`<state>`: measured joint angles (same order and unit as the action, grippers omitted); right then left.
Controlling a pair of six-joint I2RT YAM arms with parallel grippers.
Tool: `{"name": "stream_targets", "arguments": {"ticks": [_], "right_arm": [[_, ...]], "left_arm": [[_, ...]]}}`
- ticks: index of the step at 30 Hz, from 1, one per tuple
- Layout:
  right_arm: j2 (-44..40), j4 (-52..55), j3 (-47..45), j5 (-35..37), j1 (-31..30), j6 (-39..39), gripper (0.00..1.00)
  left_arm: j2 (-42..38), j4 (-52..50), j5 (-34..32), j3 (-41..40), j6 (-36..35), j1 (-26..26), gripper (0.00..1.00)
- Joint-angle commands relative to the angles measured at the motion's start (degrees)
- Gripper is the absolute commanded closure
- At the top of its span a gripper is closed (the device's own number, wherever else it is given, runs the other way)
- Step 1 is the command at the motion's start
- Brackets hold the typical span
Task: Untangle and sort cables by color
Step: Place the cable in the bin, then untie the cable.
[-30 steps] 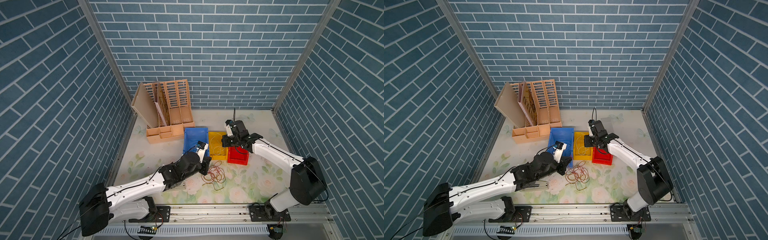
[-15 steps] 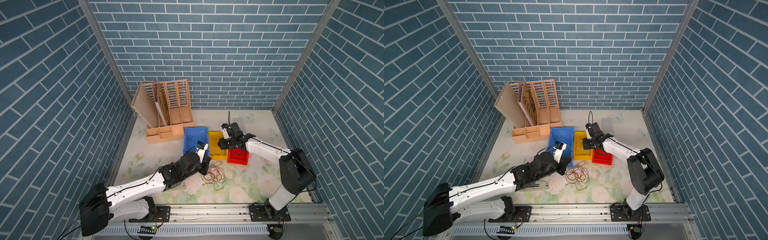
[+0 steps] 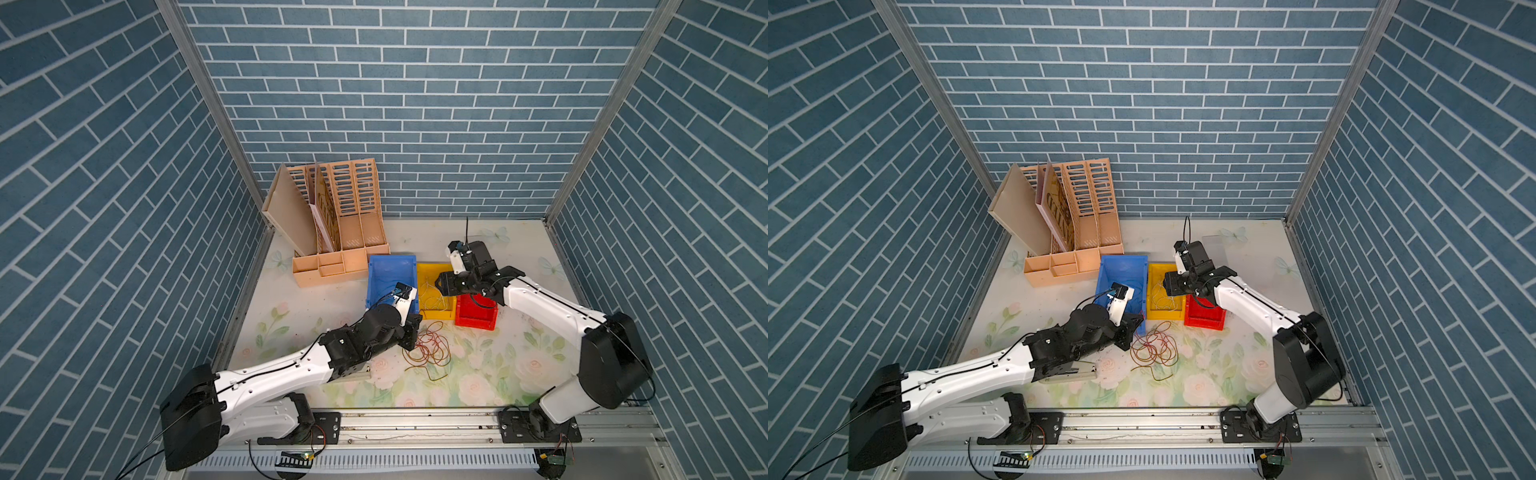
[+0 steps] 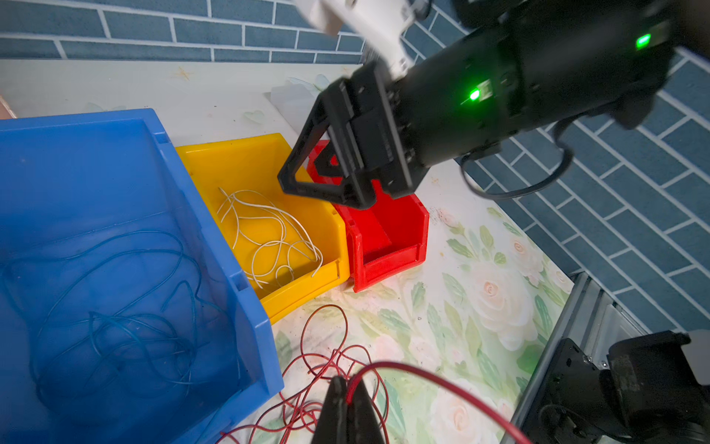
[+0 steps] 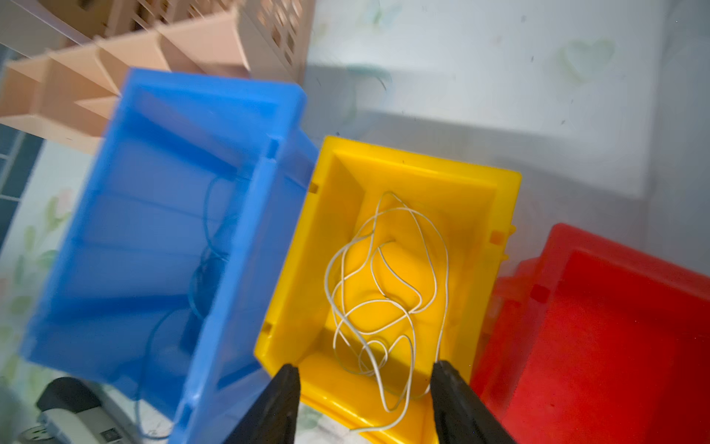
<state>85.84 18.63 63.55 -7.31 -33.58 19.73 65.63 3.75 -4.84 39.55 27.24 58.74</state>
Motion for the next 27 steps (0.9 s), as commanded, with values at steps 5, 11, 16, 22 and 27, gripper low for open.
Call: {"name": "stream_targets", "arguments": {"ticks": [5, 11, 16, 22, 27], "right_arm": [[-21.04, -7.73, -10.69, -0.56, 0.52, -7.92, 0.25], [-30.59, -9.04, -16.4, -7.62, 0.7, -10.16, 0.12], [-33.17, -7.68, -18.72, -19.47, 0.71, -14.1, 0.12], [-32.71, -12.7, -23.07, -32.84, 0.25, -14.76, 0.15], [-32.03, -16.25, -24.42, -32.25, -3.2, -16.75, 0.16]], "left_arm": [[1.83, 1.17, 0.18, 3.18, -0.33, -0.21, 1.0], [3.74, 0.91, 1.84, 5.89, -0.42, -0.27, 1.0], [4.44, -0.41, 3.07, 9.04, -0.73, -0.24, 1.0], [5.16, -3.94, 3.94, 14.66, -2.06, -0.31, 1.0], [5.48, -5.54, 4.18, 18.43, -2.76, -0.37, 1.0]]}}
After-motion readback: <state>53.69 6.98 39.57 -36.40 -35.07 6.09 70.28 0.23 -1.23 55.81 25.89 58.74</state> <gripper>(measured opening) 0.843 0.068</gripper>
